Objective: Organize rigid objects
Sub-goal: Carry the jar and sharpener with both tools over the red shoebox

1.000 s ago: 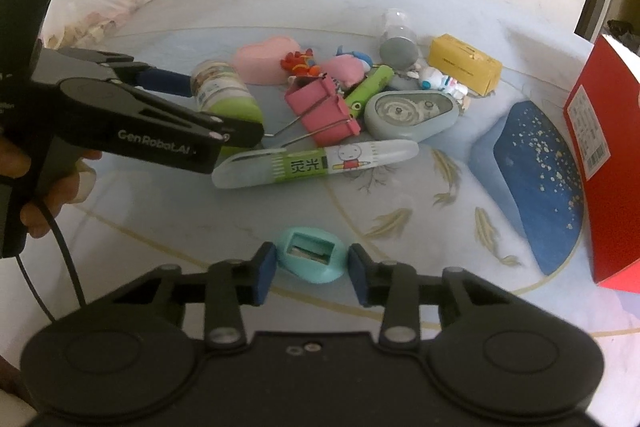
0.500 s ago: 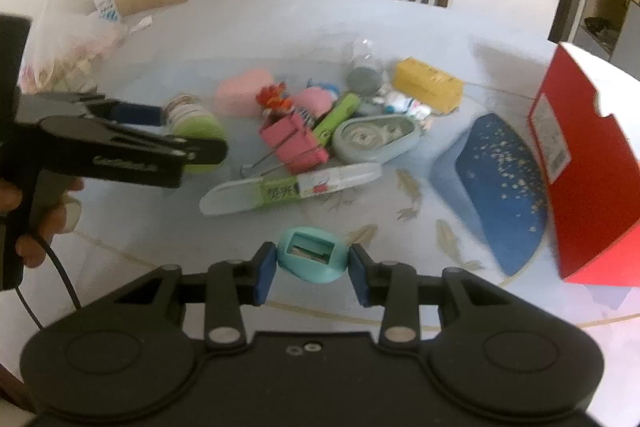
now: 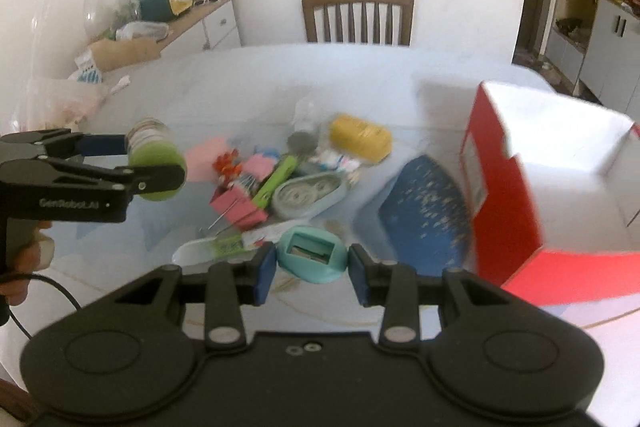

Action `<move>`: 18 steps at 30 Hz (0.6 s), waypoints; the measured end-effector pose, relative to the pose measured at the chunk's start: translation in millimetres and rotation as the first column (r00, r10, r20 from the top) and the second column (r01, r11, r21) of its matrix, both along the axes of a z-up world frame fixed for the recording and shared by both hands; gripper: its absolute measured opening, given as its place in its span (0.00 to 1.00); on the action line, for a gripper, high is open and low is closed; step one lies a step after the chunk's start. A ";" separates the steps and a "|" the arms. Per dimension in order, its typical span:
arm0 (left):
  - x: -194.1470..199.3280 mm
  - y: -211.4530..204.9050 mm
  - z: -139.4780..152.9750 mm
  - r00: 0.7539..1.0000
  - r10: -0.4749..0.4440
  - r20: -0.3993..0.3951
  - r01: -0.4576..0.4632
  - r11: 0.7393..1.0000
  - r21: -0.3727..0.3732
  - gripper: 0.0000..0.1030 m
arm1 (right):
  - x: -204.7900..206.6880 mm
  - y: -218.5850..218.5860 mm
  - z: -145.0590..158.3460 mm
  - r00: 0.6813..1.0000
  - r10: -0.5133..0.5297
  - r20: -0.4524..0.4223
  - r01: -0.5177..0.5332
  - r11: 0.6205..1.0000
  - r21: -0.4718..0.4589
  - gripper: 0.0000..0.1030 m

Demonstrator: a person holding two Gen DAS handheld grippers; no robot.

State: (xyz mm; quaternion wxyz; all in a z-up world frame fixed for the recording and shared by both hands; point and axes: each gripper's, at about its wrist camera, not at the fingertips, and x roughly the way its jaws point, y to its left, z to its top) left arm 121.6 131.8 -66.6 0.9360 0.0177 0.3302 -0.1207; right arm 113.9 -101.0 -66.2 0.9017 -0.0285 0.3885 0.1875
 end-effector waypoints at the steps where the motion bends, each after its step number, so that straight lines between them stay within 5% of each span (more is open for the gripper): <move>1: 0.9 -6.3 3.7 1.000 -0.004 0.000 0.004 1.000 -0.006 0.86 | 1.1 -5.9 3.6 1.000 -0.002 0.008 0.002 1.000 -0.001 0.37; 18: 47.2 -148.0 29.8 0.997 -0.074 -0.018 0.074 0.997 -0.018 0.86 | 52.8 -127.5 31.6 0.998 0.001 0.059 0.000 1.000 -0.017 0.37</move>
